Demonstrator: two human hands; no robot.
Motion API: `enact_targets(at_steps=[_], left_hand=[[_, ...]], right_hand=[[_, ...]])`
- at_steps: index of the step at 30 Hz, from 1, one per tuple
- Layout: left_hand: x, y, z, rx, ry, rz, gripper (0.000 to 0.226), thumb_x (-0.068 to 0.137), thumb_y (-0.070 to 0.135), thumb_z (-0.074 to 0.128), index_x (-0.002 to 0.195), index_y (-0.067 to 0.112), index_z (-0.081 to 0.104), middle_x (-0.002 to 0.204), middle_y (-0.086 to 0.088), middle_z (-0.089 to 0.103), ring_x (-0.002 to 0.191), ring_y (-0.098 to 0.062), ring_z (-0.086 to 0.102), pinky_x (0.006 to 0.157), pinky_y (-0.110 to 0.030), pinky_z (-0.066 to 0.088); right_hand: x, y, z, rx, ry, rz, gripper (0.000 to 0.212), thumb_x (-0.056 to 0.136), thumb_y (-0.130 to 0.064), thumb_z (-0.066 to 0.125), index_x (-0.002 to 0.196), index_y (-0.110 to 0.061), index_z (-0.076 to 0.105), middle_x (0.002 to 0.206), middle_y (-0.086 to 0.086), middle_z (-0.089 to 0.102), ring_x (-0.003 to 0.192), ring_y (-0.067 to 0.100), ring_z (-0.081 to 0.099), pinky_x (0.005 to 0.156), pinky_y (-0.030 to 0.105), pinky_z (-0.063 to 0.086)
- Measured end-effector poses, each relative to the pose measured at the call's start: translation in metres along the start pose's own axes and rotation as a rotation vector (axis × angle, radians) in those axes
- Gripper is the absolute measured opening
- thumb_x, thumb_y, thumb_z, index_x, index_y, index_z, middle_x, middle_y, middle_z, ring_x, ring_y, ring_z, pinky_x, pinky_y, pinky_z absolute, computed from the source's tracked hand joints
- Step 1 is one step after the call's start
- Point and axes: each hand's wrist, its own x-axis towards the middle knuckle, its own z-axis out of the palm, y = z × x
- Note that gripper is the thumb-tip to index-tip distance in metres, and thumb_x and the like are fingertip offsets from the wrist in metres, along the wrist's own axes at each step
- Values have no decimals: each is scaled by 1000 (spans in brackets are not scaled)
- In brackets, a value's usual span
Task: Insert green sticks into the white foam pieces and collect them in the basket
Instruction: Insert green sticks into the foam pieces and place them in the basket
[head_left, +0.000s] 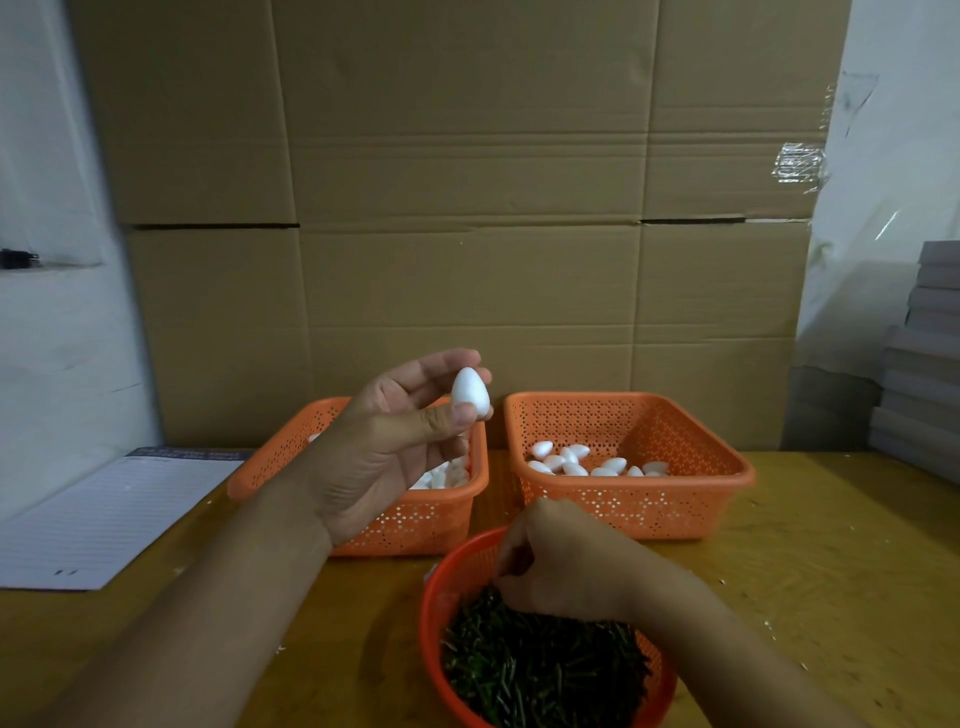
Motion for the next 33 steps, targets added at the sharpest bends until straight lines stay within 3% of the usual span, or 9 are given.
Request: enact_targets(at_steps=[3, 7, 10, 13, 17, 23, 28, 30, 33], left_hand=[[0, 0, 0, -8, -6, -4, 39, 68, 11, 79, 105, 25, 78, 114, -3, 73, 95, -15, 71, 71, -24, 57], [1, -1, -1, -45, -8, -11, 39, 73, 1, 74, 108, 17, 73, 114, -8, 73, 98, -17, 72, 73, -25, 58], [1, -1, -1, -61, -11, -6, 42, 71, 0, 74, 110, 14, 67, 115, -9, 73, 100, -19, 72, 75, -25, 59], [1, -1, 0, -82, -1, -3, 42, 67, 5, 79, 107, 15, 68, 114, -11, 73, 101, -22, 73, 75, -26, 59], [2, -1, 0, -117, 38, 8, 51, 54, 20, 98, 99, 18, 75, 109, -12, 73, 88, -21, 74, 70, -26, 59], [4, -4, -4, -142, 111, 23, 60, 50, 26, 100, 102, 15, 72, 106, -12, 74, 83, -19, 74, 66, -24, 59], [4, -6, -8, -102, 111, 14, 30, 73, 8, 82, 99, 18, 71, 107, -8, 75, 89, -21, 74, 69, -26, 59], [4, -7, -9, -87, 118, 12, 30, 76, 8, 76, 103, 16, 67, 105, -8, 75, 87, -20, 74, 68, -26, 59], [5, -7, -8, -58, 136, 4, 42, 64, 16, 84, 102, 17, 67, 104, -8, 75, 81, -19, 73, 65, -25, 58]], right_hand=[[-1, -1, -1, 15, -19, 14, 16, 83, -18, 67, 94, -16, 78, 91, -5, 76, 76, 1, 66, 70, 16, 53], [0, -4, -3, 28, -30, 24, 17, 90, -19, 61, 97, -19, 77, 91, -7, 74, 67, -4, 58, 61, 8, 40], [-1, -5, -4, 73, -47, 69, 17, 94, -14, 56, 95, -18, 73, 85, -5, 73, 69, 2, 63, 62, 13, 46], [-2, -9, -4, 298, -60, 139, 16, 100, -10, 49, 94, -12, 64, 78, 6, 73, 64, 11, 67, 60, 21, 54], [-4, -14, -12, 630, 31, 113, 16, 102, -10, 53, 107, -1, 65, 71, 1, 66, 61, 7, 63, 59, 19, 52], [-6, -21, -23, 1037, 151, 51, 19, 98, -2, 55, 108, -3, 70, 77, 4, 65, 70, 9, 62, 66, 19, 54], [-6, -27, -27, 1155, 260, -2, 12, 92, -3, 64, 102, -3, 69, 73, 6, 69, 61, 11, 60, 55, 19, 51], [-7, -29, -29, 1144, 289, -30, 7, 89, -7, 67, 95, -4, 68, 71, 8, 69, 58, 11, 59, 52, 19, 49], [-8, -31, -30, 1145, 339, -56, 16, 79, -19, 72, 86, -6, 68, 69, 8, 69, 54, 11, 58, 49, 19, 48]])
